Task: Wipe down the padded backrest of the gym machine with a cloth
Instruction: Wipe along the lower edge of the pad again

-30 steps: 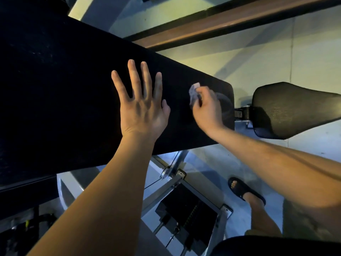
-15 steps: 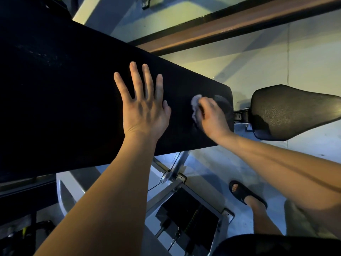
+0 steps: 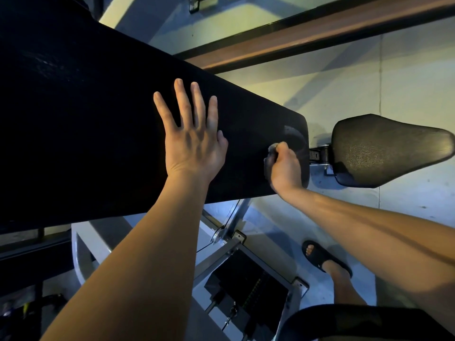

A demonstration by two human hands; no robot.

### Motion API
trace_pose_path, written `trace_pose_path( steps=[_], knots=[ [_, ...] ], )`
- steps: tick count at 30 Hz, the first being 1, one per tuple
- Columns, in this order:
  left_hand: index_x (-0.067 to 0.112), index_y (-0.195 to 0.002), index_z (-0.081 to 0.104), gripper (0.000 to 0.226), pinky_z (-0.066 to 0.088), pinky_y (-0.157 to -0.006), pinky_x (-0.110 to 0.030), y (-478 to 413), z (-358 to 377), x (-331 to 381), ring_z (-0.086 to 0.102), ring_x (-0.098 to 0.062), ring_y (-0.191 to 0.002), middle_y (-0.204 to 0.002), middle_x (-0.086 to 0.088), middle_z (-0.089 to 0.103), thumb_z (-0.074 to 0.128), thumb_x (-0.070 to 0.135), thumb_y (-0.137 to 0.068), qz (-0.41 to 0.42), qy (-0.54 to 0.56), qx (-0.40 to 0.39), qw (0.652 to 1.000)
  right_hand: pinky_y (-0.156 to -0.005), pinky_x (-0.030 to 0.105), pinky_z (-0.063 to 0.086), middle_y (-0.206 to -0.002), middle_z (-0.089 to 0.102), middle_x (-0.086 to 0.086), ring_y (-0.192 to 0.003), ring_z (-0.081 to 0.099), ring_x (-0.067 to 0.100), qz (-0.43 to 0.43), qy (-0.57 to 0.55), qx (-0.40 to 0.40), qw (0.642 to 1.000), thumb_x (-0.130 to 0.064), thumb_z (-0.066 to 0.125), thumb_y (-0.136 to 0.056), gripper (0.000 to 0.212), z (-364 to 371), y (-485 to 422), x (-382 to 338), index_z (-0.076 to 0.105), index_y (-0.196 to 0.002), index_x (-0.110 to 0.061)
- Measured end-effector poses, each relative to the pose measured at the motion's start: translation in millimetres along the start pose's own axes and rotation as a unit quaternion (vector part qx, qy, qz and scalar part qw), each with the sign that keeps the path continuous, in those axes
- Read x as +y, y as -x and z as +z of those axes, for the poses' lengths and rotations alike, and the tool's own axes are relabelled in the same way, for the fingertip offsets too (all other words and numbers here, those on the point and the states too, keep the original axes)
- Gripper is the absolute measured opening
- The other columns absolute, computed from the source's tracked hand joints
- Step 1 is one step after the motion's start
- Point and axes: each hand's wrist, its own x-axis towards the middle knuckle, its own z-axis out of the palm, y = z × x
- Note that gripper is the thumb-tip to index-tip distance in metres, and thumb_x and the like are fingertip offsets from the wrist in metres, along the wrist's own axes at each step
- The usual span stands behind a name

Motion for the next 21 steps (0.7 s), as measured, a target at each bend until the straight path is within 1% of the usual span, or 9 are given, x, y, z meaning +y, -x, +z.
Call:
trace_pose_path(
  steps=[2,4,6,8,11,14,17,19,21],
  knots=[
    [0.02,-0.165,0.009,0.071,-0.001,-0.117,-0.075,0.1,0.2,-0.2,-0.005,-0.049,-0.155,-0.17,-0.023,0.001,0.018,0.052,-0.102,-0.002,0.0,0.003,1.0,-0.061,0.013,0.039,-0.099,0.062,0.008,-0.074,0.059,0.007,-0.131,0.042,-0.019,0.99,-0.016,0.046,-0.099,0.012,8.2,19.7,-3.8,0.058,-0.098,-0.018],
    [0.02,-0.165,0.008,0.071,-0.001,-0.117,-0.075,-0.9,0.9,0.7,-0.005,-0.05,-0.155,-0.17,-0.023,0.0,0.017,0.052,-0.102,-0.001,-0.001,0.002,1.0,-0.065,0.008,0.04,-0.099,0.058,0.005,-0.079,0.06,0.012,-0.285,0.061,-0.081,0.953,-0.007,0.053,-0.099,0.005,7.4,34.0,0.2,0.055,-0.104,-0.009],
    [0.02,-0.165,0.006,0.07,-0.002,-0.117,-0.075,-0.6,-0.5,1.3,-0.007,-0.05,-0.155,-0.17,-0.023,-0.001,0.016,0.052,-0.103,0.003,0.003,-0.003,1.0,-0.068,0.019,0.043,-0.098,0.056,0.008,-0.082,0.061,0.019,-0.34,0.137,-0.108,0.924,-0.009,0.055,-0.096,0.01,-0.6,24.1,12.2,0.053,-0.105,-0.005],
    [0.02,-0.165,0.007,0.07,-0.004,-0.117,-0.075,-0.6,0.5,1.6,-0.007,-0.049,-0.155,-0.17,-0.022,-0.001,0.016,0.052,-0.103,0.002,0.002,0.0,1.0,-0.074,0.034,0.045,-0.098,0.057,0.011,-0.086,0.059,0.027,-0.278,0.209,-0.097,0.933,-0.014,0.049,-0.095,0.014,-7.4,2.6,23.2,0.052,-0.107,-0.008],
    [0.02,-0.165,0.008,0.07,-0.004,-0.116,-0.075,-1.6,1.3,2.3,-0.006,-0.049,-0.155,-0.17,-0.022,0.001,0.017,0.052,-0.103,0.0,0.004,0.003,1.0,-0.071,0.033,0.042,-0.084,0.057,0.004,-0.073,0.056,0.022,-0.171,0.188,-0.045,0.966,-0.012,0.044,-0.097,0.013,-4.3,1.0,24.2,0.056,-0.096,-0.018],
    [0.02,-0.165,0.009,0.07,-0.003,-0.116,-0.075,-2.2,1.8,4.3,-0.005,-0.05,-0.154,-0.17,-0.022,0.001,0.019,0.052,-0.103,-0.002,0.002,0.004,1.0,-0.06,0.013,0.043,-0.09,0.059,-0.001,-0.067,0.058,0.01,-0.243,0.147,-0.068,0.957,-0.009,0.05,-0.099,0.009,4.7,28.2,15.2,0.051,-0.098,-0.018],
    [0.02,-0.165,0.009,0.07,-0.001,-0.117,-0.075,-1.3,0.2,4.6,-0.004,-0.05,-0.154,-0.17,-0.022,0.002,0.018,0.052,-0.103,-0.002,-0.001,0.001,1.0,-0.073,0.02,0.039,-0.1,0.057,0.005,-0.088,0.059,0.023,-0.281,0.224,-0.158,0.92,-0.015,0.049,-0.103,0.01,-5.6,24.5,20.6,0.055,-0.109,-0.008],
    [0.019,-0.165,0.009,0.07,0.0,-0.118,-0.075,-0.8,-0.2,4.4,-0.004,-0.05,-0.155,-0.17,-0.022,0.003,0.017,0.052,-0.103,-0.002,-0.003,0.006,1.0,-0.069,0.016,0.034,-0.096,0.056,0.005,-0.092,0.062,0.02,-0.276,0.209,-0.134,0.928,-0.008,0.052,-0.099,0.004,-14.6,9.3,28.7,0.053,-0.102,-0.007],
    [0.02,-0.165,0.008,0.07,-0.002,-0.117,-0.075,-2.1,-0.6,5.0,-0.004,-0.05,-0.155,-0.17,-0.022,0.002,0.017,0.053,-0.103,-0.001,-0.003,0.005,1.0,-0.066,0.011,0.035,-0.09,0.053,0.0,-0.087,0.062,0.008,-0.235,0.175,-0.103,0.951,0.001,0.054,-0.093,0.017,-18.3,12.3,29.0,0.047,-0.096,-0.014]
  ],
)
